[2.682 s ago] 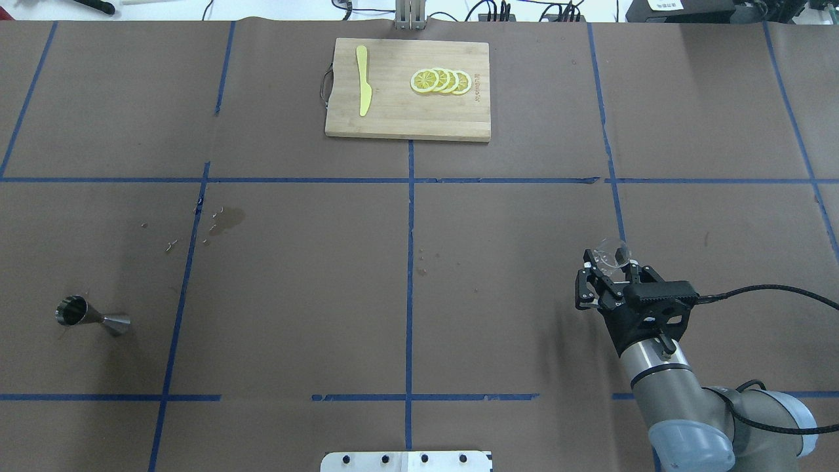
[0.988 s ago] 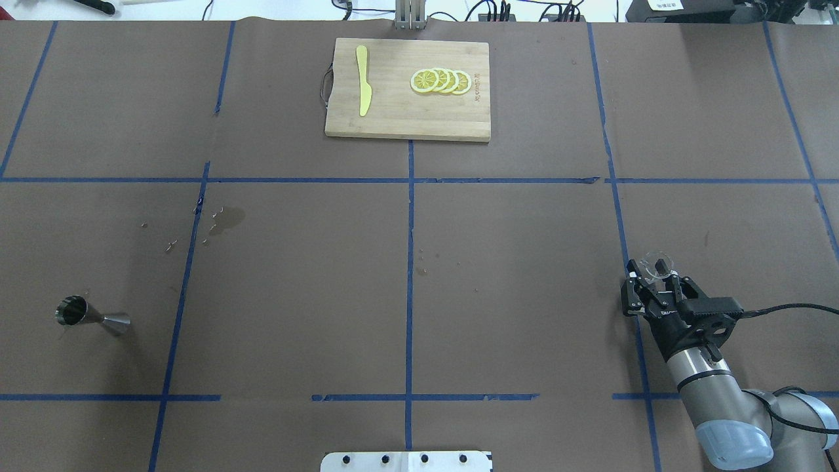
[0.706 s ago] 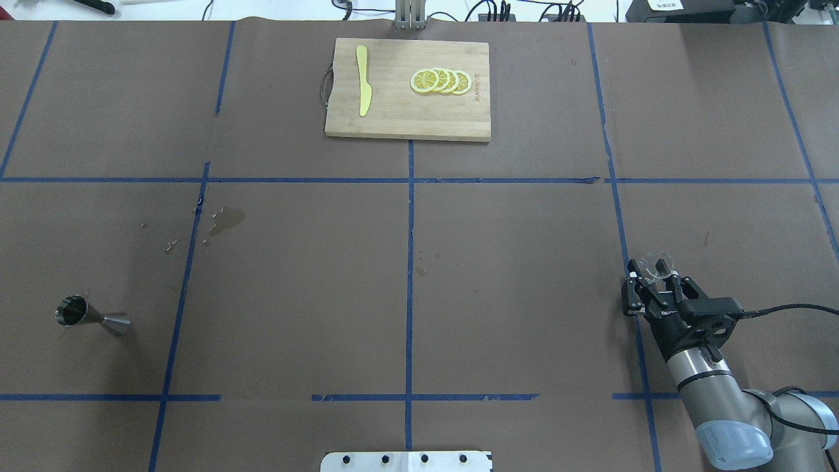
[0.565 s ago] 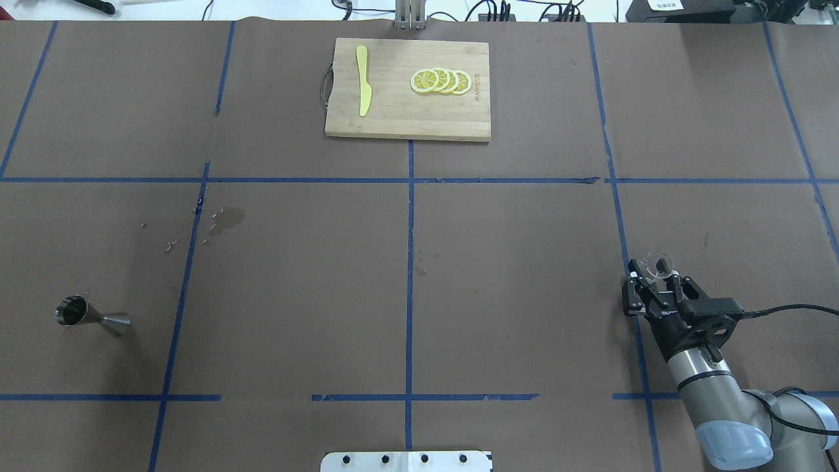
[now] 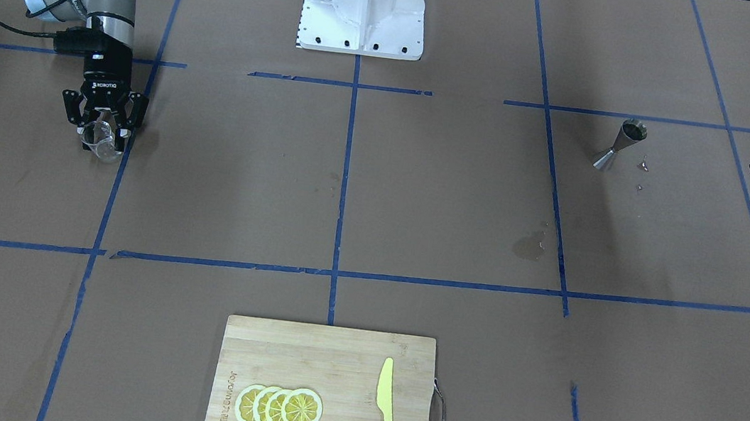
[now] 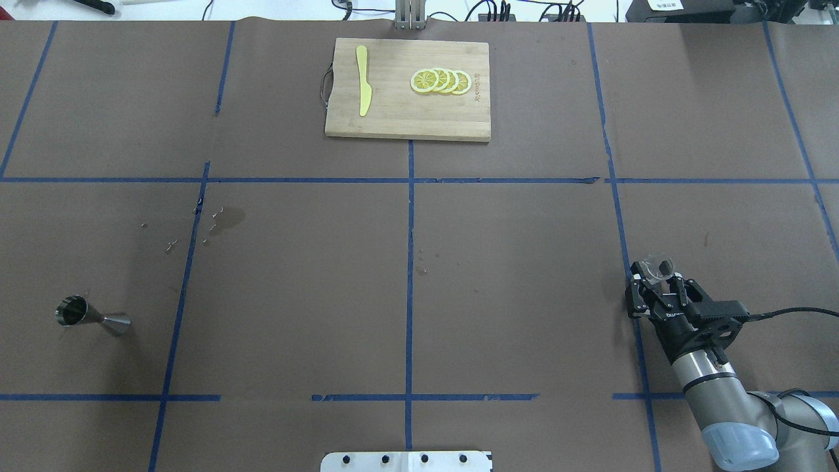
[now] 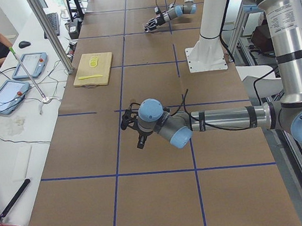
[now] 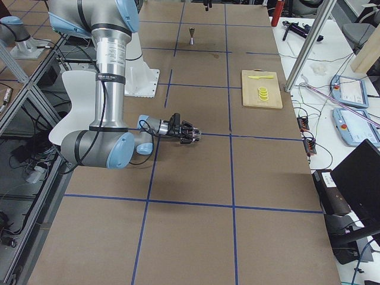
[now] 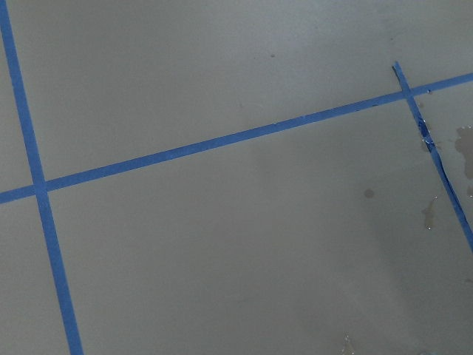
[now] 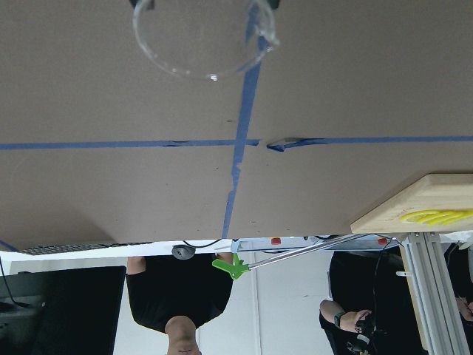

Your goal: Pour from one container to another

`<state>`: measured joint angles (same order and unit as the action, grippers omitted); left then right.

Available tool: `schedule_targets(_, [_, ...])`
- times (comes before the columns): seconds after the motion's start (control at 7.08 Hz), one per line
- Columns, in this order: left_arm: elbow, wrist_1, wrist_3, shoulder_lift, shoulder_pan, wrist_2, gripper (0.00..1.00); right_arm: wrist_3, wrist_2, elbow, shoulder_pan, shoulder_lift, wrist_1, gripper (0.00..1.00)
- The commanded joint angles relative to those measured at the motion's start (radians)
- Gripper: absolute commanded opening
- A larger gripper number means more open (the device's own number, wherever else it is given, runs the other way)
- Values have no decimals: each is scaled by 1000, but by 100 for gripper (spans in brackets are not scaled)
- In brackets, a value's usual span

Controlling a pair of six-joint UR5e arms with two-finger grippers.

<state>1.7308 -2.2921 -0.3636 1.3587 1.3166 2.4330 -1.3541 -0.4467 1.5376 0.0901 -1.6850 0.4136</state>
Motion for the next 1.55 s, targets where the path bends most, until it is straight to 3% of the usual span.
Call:
schedule_targets(0.0, [0, -1, -1, -1, 1, 0, 100, 7, 0, 4, 0, 1, -9, 64])
schedule_targets(0.14, [1, -1, -2, -1, 3, 0, 100, 9, 0, 3, 0, -1, -12, 75])
schedule_targets(0.28, [1, -1, -2, -1, 4, 0, 100, 10, 0, 4, 0, -1, -12, 92])
schedule_targets(0.42, [1, -1, -2, -1, 4, 0, 100, 13, 2, 4, 0, -4, -13, 99])
schedule_targets(0.99, [3, -1, -5, -1, 4, 0, 100, 50, -44, 197, -64, -157, -13, 100])
schedule_targets(1.27, [4, -3, -5, -15, 6, 0, 100, 50, -178, 309, -81, -290, -13, 100])
schedule_targets(1.41, [10, -3, -5, -21, 6, 0, 100, 50, -292, 363, -76, -361, -13, 100])
